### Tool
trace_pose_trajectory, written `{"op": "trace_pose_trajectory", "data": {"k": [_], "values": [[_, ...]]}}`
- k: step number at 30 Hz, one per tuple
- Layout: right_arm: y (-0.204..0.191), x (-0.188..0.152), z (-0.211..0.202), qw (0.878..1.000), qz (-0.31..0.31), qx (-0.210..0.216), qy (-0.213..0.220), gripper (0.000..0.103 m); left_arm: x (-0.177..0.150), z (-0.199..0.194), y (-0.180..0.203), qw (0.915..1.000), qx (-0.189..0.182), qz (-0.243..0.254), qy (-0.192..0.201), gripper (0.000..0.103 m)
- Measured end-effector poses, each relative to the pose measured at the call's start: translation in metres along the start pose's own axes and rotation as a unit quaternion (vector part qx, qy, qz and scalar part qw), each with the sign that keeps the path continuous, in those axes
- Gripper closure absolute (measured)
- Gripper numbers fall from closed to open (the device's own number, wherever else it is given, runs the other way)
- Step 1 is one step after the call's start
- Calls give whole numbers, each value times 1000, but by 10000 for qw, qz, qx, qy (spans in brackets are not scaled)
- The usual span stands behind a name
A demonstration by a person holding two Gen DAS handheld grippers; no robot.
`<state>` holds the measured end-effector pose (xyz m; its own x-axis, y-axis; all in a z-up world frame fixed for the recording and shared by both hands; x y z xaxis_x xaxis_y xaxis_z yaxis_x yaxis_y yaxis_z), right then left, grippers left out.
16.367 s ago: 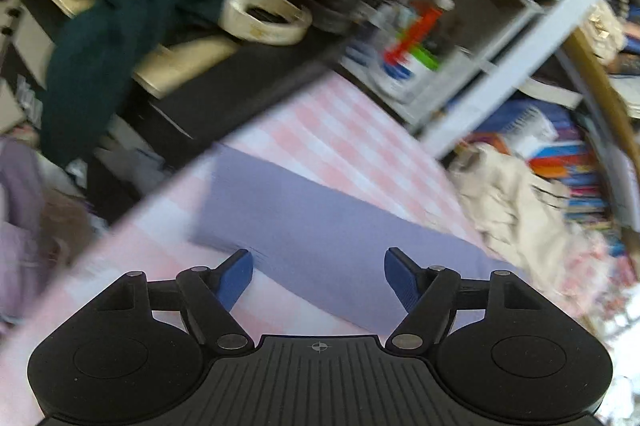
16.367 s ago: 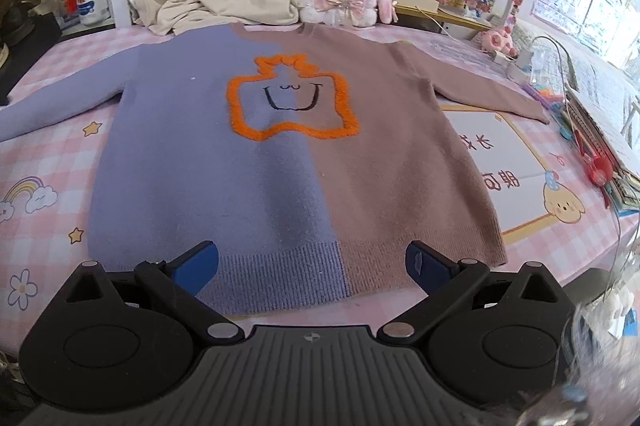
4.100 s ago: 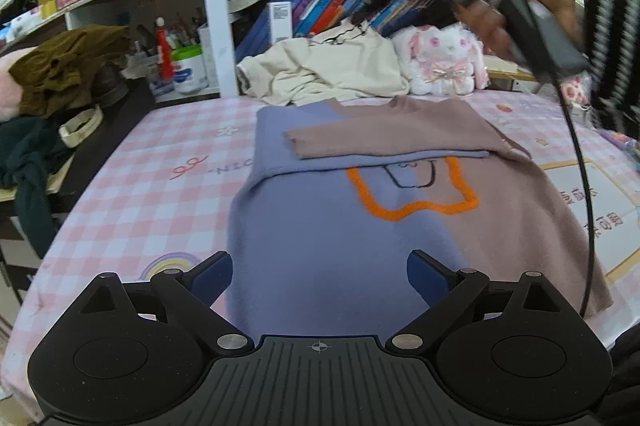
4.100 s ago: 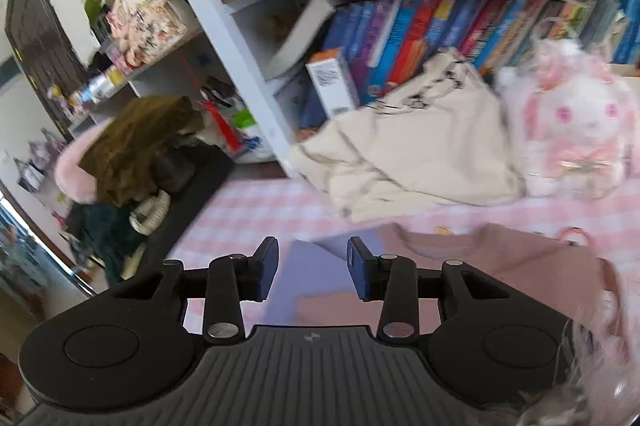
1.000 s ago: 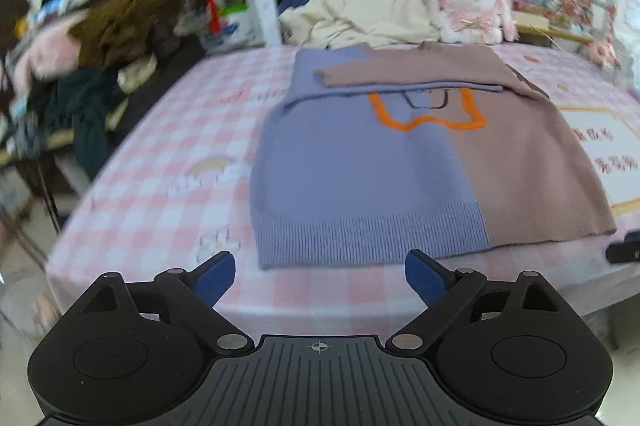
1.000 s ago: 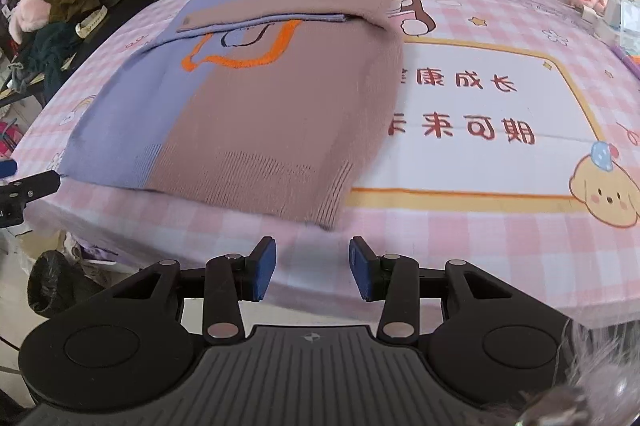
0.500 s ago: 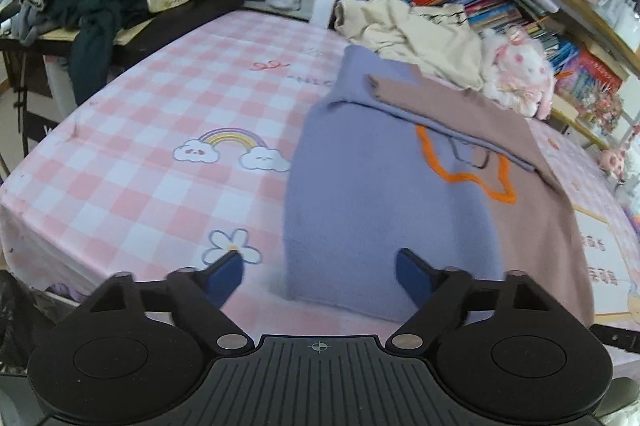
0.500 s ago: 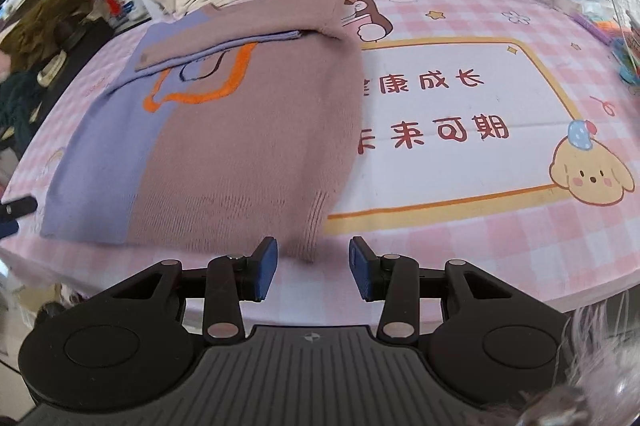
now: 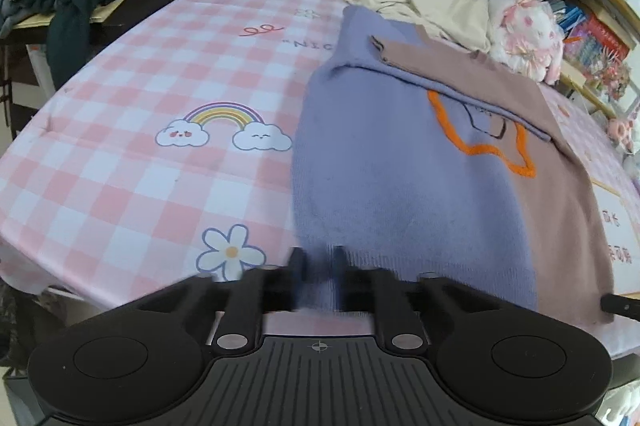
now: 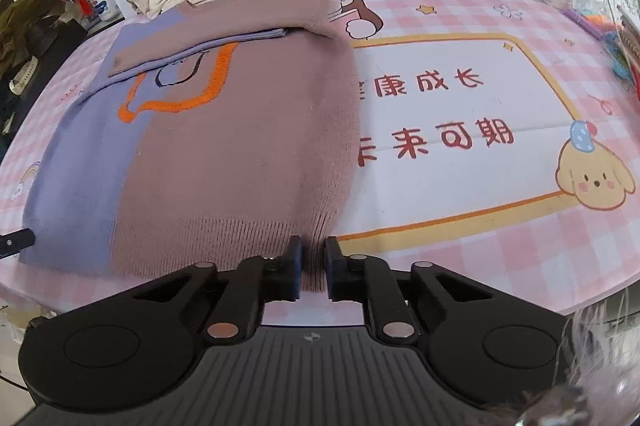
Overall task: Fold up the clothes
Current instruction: 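Grasp the sweater hem with the left gripper while the right gripper grasps the hem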
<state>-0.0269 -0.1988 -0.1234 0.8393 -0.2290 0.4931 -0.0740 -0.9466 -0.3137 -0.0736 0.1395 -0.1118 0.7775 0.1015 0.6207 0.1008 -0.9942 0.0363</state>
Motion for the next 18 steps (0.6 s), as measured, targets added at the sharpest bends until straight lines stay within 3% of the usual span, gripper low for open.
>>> {"op": "trace_pose_trajectory", "data": {"k": [2, 5, 7, 11, 15, 18], "values": [[-5, 4, -6, 9999, 4, 60, 154, 97, 9, -11, 9, 9994, -48, 216, 260, 99], [-20, 11, -20, 9974, 6, 569, 436, 97, 22, -25, 23, 9966, -127, 530, 614, 98], [-25, 13, -20, 9967, 20, 705, 402, 97, 24, -22, 27, 9966, -203, 571, 553, 95], [-19, 11, -9, 9983, 214, 531, 119, 96, 15, -11, 17, 9987, -277, 317, 279, 91], [-11, 6, -3, 9984, 404, 401, -55, 85, 6, -6, 2, 9993, -347, -110, 93, 84], [-8, 1, 1, 9977, 502, 424, -165, 84, 3, 0, -3, 9983, -446, -370, 28, 79]]}}
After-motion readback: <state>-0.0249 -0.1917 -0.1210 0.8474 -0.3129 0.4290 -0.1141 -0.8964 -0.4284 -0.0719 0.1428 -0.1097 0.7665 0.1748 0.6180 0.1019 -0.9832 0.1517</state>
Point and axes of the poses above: each gripper's, at about its wrist camera, not at the fingertips, and z roughly the way its jaws point, y to its right, x to its top, the point moved 9 cm from there along z, roughly the way its jaws point, and after that the axes turned 15 degrees about z, right-handed, at the moved point
